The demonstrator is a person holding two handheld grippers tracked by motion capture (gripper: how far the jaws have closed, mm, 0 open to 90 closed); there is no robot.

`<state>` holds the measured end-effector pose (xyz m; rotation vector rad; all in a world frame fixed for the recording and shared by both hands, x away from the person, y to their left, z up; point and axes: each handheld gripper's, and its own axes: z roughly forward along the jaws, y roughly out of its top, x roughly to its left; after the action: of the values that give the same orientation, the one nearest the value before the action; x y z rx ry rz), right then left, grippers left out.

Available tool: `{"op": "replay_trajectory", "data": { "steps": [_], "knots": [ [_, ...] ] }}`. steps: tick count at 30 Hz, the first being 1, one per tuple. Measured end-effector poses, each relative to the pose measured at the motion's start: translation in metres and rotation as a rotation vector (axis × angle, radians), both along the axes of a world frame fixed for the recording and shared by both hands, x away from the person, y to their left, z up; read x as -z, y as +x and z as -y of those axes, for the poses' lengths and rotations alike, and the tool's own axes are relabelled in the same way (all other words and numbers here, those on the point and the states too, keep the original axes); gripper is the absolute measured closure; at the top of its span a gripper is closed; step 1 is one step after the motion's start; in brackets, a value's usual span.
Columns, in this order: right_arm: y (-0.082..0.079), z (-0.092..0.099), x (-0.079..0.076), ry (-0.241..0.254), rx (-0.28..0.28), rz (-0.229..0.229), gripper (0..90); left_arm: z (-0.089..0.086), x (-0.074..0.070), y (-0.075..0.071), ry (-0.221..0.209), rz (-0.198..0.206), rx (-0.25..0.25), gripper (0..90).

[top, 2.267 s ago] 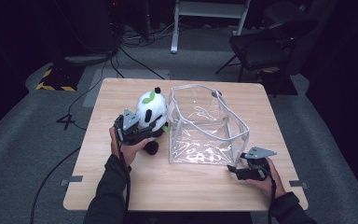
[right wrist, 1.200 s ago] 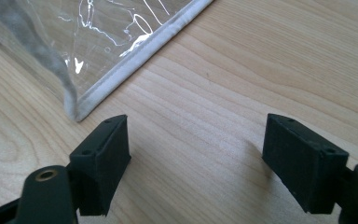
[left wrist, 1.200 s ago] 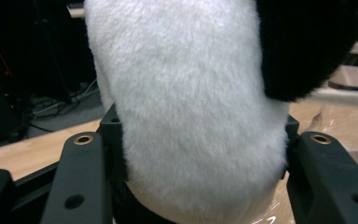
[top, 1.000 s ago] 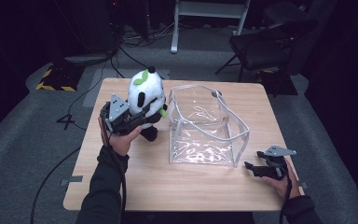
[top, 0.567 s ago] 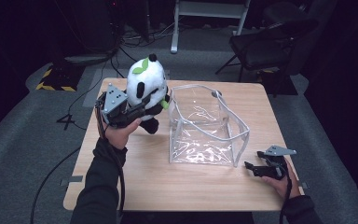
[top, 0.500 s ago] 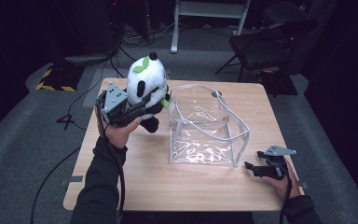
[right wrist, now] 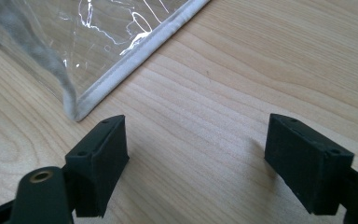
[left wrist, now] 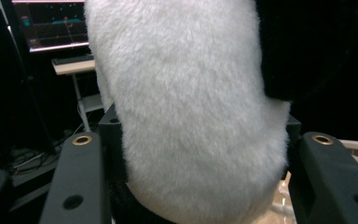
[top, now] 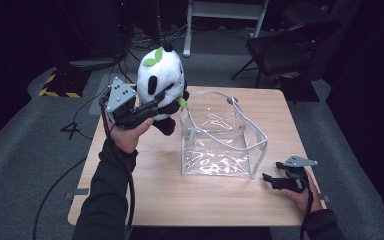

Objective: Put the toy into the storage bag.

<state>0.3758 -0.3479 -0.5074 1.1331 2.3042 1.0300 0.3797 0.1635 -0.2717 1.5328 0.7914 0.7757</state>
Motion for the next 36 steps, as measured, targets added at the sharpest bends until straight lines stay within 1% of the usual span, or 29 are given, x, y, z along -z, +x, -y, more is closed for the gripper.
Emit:
{"op": "replay_trajectory", "data": {
  "steps": [3, 6, 7, 8, 9, 11, 14, 16, 23, 30, 35, 36],
  "knots": [
    [0.0, 0.0, 0.0, 0.0, 0.0, 0.0, 21.3, 0.002, -0.009, -0.001, -0.011, 0.012, 0.017, 42.6],
    [0.0, 0.0, 0.0, 0.0, 0.0, 0.0, 21.2, 0.01, -0.017, -0.003, -0.002, 0.025, 0.033, 42.5],
    [0.0, 0.0, 0.0, 0.0, 0.0, 0.0, 21.2, 0.011, -0.019, -0.003, 0.003, 0.028, 0.037, 42.4],
    [0.0, 0.0, 0.0, 0.0, 0.0, 0.0, 21.2, 0.014, -0.02, -0.003, -0.004, 0.031, 0.041, 42.4],
    [0.0, 0.0, 0.0, 0.001, 0.0, -0.001, 21.2, 0.017, -0.023, -0.004, 0.001, 0.038, 0.047, 42.4],
    [0.0, 0.0, 0.0, 0.001, 0.0, -0.001, 21.2, 0.022, -0.026, -0.005, 0.004, 0.046, 0.047, 42.4],
    [0.0, 0.0, 0.0, 0.001, -0.001, -0.001, 21.2, 0.03, -0.029, -0.005, 0.001, 0.048, 0.072, 42.4],
    [0.0, 0.0, 0.0, 0.0, -0.001, -0.001, 21.1, 0.036, -0.03, -0.004, -0.004, 0.049, 0.085, 42.4],
    [0.0, 0.0, 0.0, 0.001, 0.0, -0.001, 21.1, 0.058, -0.032, 0.0, 0.006, 0.053, 0.119, 42.1],
    [0.0, 0.0, 0.0, 0.001, -0.002, -0.001, 20.9, 0.08, -0.03, 0.004, 0.015, 0.046, 0.155, 41.7],
    [0.0, 0.0, 0.0, 0.0, -0.003, -0.001, 20.6, 0.093, -0.026, 0.005, -0.004, 0.039, 0.187, 41.5],
    [0.0, 0.0, 0.0, 0.0, -0.003, -0.002, 20.6, 0.096, -0.025, 0.005, -0.003, 0.037, 0.192, 41.5]
  ]
}}
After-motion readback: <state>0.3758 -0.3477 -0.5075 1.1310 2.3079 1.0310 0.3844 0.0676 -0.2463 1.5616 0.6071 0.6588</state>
